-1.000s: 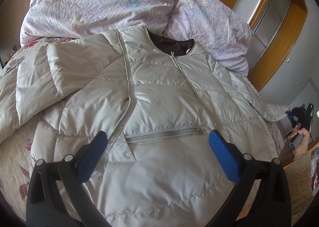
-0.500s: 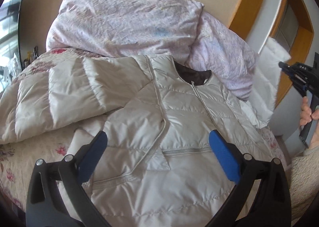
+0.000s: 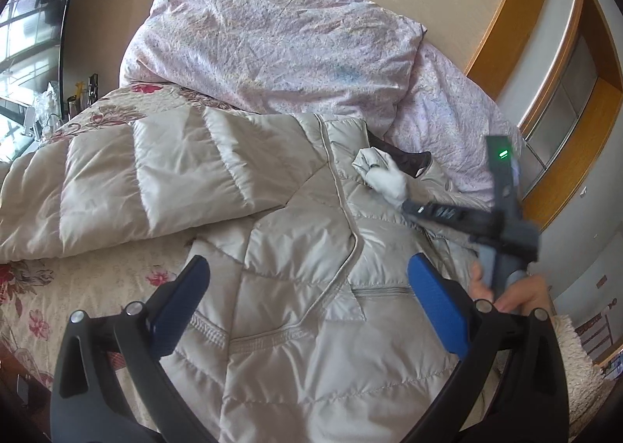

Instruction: Fold large clothes

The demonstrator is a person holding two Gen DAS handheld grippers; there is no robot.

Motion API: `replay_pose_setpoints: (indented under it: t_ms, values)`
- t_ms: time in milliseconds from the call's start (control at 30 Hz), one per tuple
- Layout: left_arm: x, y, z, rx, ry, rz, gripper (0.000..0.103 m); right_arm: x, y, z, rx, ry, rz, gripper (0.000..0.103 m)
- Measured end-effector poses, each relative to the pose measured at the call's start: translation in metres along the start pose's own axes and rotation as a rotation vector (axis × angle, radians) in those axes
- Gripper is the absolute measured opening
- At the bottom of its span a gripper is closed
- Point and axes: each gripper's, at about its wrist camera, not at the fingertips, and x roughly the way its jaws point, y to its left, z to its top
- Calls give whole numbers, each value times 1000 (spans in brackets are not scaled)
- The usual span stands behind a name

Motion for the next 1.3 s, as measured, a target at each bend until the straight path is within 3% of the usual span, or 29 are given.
replay_pose_setpoints:
  t_ms: [67, 133, 200, 233, 333, 433, 533, 600, 733, 1067, 1300]
  values:
    - [0, 3, 1, -5, 8, 9, 101, 12, 7, -9, -69, 52, -64, 14]
    - [-1, 7, 1, -16, 12, 11, 101, 9, 17, -16, -138, 58, -97, 26]
    - [-3, 11, 1, -23, 13, 18, 101, -2, 21, -16, -160, 58, -75, 53]
    - [-3, 12, 1, -26, 15, 22, 101, -13, 18, -13, -141, 47, -23, 56]
    - [-4, 15, 1, -31, 17, 30, 101, -38, 3, 1, -51, -46, 41, 57]
    - [-4, 19, 1, -37, 23, 44, 101, -45, -19, 18, 30, -127, -70, 57]
    - [-2, 23, 1, -52, 35, 59, 101, -20, -41, 26, 105, -85, -155, 57]
    - [-1, 27, 1, -64, 45, 71, 101, 23, -47, 21, 139, 65, -164, 60]
    - [2, 38, 4, -103, 72, 104, 101, 44, -21, 8, 23, 13, -337, 62]
    - [15, 80, 8, -275, 165, 154, 101, 44, -23, 1, 44, -57, -299, 65]
    - [16, 104, 17, -344, 163, 228, 100, 41, -24, 2, 58, -65, -273, 65]
